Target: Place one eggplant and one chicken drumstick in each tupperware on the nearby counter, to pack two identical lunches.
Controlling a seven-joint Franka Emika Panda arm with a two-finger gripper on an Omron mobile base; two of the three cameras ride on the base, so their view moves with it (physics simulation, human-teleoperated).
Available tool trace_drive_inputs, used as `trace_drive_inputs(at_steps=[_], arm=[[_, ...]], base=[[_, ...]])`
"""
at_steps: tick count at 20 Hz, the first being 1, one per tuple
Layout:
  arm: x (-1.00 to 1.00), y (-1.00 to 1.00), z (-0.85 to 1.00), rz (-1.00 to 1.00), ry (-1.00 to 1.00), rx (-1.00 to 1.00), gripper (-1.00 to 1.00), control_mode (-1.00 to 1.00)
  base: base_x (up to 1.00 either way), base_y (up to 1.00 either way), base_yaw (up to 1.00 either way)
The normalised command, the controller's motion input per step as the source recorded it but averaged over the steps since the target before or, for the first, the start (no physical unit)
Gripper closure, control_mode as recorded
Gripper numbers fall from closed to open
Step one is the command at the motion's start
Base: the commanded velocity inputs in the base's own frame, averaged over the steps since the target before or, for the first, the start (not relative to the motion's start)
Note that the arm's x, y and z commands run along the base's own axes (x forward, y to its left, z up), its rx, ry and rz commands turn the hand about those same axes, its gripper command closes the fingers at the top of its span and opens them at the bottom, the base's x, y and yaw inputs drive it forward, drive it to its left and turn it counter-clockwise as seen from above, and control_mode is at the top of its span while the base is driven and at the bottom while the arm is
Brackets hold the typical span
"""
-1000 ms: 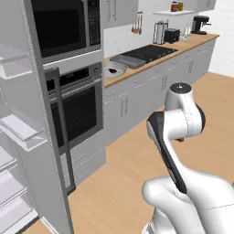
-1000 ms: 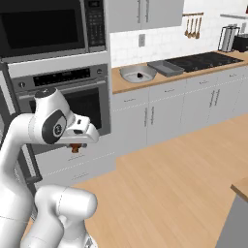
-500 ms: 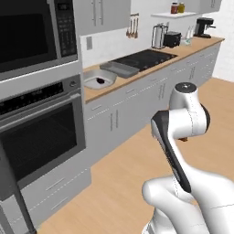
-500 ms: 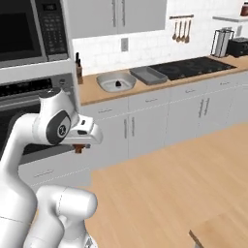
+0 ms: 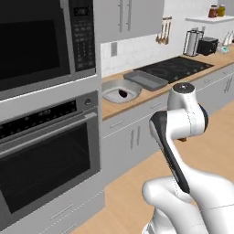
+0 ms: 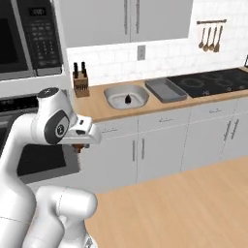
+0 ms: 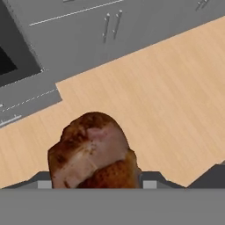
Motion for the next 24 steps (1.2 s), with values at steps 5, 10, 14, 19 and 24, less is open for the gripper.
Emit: trace_drive_inputs(at_steps=[5, 10, 14, 19, 24], arm=[[0.0, 0.0, 0.0, 0.0, 0.0, 0.0, 1.0, 1.0], [0.0, 0.0, 0.0, 0.0, 0.0, 0.0, 1.0, 1.0], [0.0, 0.0, 0.0, 0.0, 0.0, 0.0, 1.0, 1.0], [0.0, 0.0, 0.0, 0.0, 0.0, 0.0, 1.0, 1.0], [0.0, 0.0, 0.0, 0.0, 0.0, 0.0, 1.0, 1.0]], base=[[1.0, -0.71, 0.08], [1.0, -0.59, 0.18], [1.0, -0.57, 0.38], [0.74, -0.34, 0.61], [0.46, -0.23, 0.68]])
